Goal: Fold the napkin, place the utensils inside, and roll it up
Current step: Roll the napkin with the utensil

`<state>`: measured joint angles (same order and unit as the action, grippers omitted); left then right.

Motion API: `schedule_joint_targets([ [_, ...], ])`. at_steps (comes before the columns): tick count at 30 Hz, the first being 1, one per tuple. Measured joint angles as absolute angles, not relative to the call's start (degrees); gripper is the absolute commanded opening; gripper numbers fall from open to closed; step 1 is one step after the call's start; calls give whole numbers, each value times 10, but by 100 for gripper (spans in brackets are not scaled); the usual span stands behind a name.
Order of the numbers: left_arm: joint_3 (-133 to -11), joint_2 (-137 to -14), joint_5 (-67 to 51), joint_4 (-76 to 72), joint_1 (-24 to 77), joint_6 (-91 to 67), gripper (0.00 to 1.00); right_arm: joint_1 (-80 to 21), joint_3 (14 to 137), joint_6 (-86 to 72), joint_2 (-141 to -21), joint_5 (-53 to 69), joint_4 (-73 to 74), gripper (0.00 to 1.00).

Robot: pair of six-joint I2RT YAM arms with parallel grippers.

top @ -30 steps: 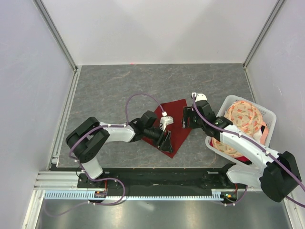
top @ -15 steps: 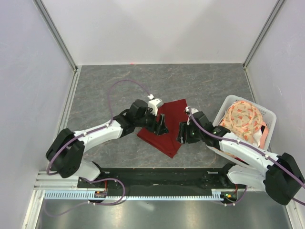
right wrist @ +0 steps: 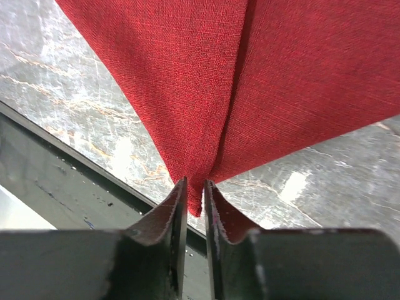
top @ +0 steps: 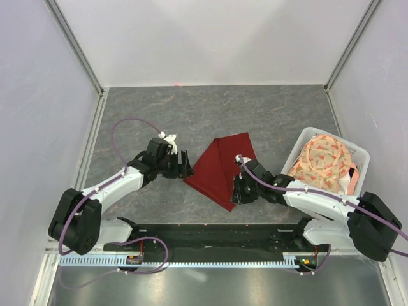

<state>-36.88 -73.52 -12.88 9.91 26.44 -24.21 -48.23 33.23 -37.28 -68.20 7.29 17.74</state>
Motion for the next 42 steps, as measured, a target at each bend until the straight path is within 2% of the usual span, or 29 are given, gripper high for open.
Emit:
schedule_joint_targets([
  [7,-351,-754,-169,92,245,-263,81,-491,332,-378,-724,77,171,17],
  [12,-345,-778,-196,78,244,-275,77,-493,332,-378,-741,77,171,16],
  [14,-345,-789,-202,69,244,-278,71,-493,332,-378,-743,77,171,16],
  [22,-344,-814,-209,55,244,-287,61,-493,333,-378,-745,75,171,16],
  [37,-333,-832,-197,19,243,-299,34,-493,333,-377,-750,72,171,17],
  [40,-333,-841,-201,7,243,-301,29,-493,335,-375,-750,69,173,21],
  [42,-333,-846,-204,1,243,-302,24,-493,340,-372,-750,64,178,28],
])
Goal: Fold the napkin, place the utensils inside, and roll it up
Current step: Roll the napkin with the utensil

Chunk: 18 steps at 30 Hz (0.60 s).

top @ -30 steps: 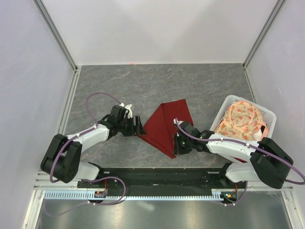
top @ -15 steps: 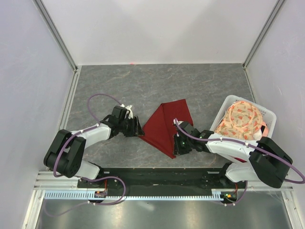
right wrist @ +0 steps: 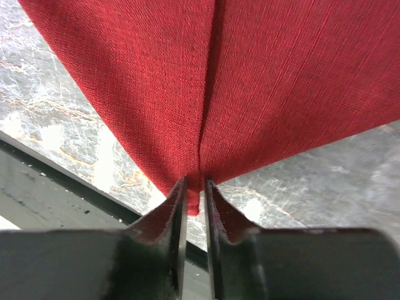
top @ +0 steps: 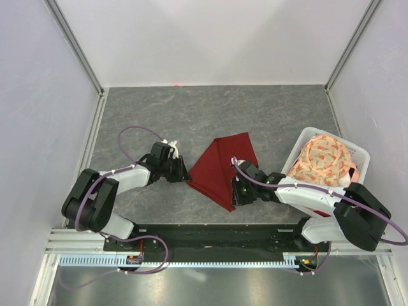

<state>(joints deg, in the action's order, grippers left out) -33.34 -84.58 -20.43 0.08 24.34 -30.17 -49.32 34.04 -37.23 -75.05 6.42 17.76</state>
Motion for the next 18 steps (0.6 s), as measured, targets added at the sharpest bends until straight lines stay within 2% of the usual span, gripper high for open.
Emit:
schedule_joint_targets([
  [3,-333,-853,-212,-6,243,-303,15,-494,359,-355,-750,50,191,38],
  [4,-333,-855,-214,-6,242,-303,9,-494,365,-350,-749,46,194,39],
  [7,-336,-859,-218,-5,241,-305,3,-497,392,-320,-742,30,204,45],
  [13,-364,-871,-228,26,241,-305,2,-514,432,-265,-730,10,195,62],
  [18,-396,-897,-252,59,233,-306,2,-550,477,-214,-769,-12,171,65],
])
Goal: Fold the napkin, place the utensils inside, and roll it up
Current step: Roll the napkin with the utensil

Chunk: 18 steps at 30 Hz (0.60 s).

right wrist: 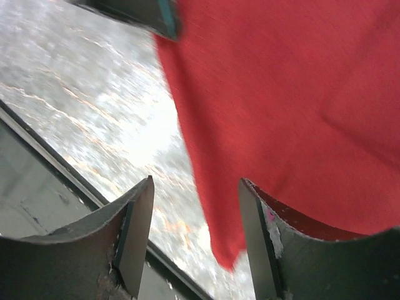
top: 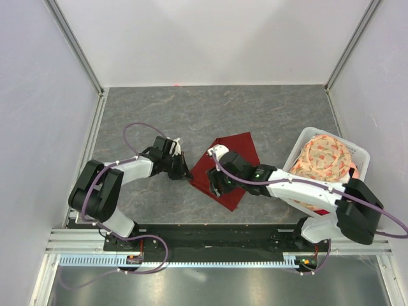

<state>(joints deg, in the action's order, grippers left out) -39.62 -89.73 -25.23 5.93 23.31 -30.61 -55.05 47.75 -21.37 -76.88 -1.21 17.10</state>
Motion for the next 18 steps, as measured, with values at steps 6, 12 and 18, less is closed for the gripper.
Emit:
schedule_joint_targets([
  [6,-425,-933,-314,86,207,-307,2,-600,550,-173,-867,-39,137,68],
  [12,-453,-948,-358,116,190,-306,2,-648,573,-151,-925,-106,111,69],
  [18,-475,-968,-389,140,181,-306,2,-689,574,-141,-965,-204,98,68],
])
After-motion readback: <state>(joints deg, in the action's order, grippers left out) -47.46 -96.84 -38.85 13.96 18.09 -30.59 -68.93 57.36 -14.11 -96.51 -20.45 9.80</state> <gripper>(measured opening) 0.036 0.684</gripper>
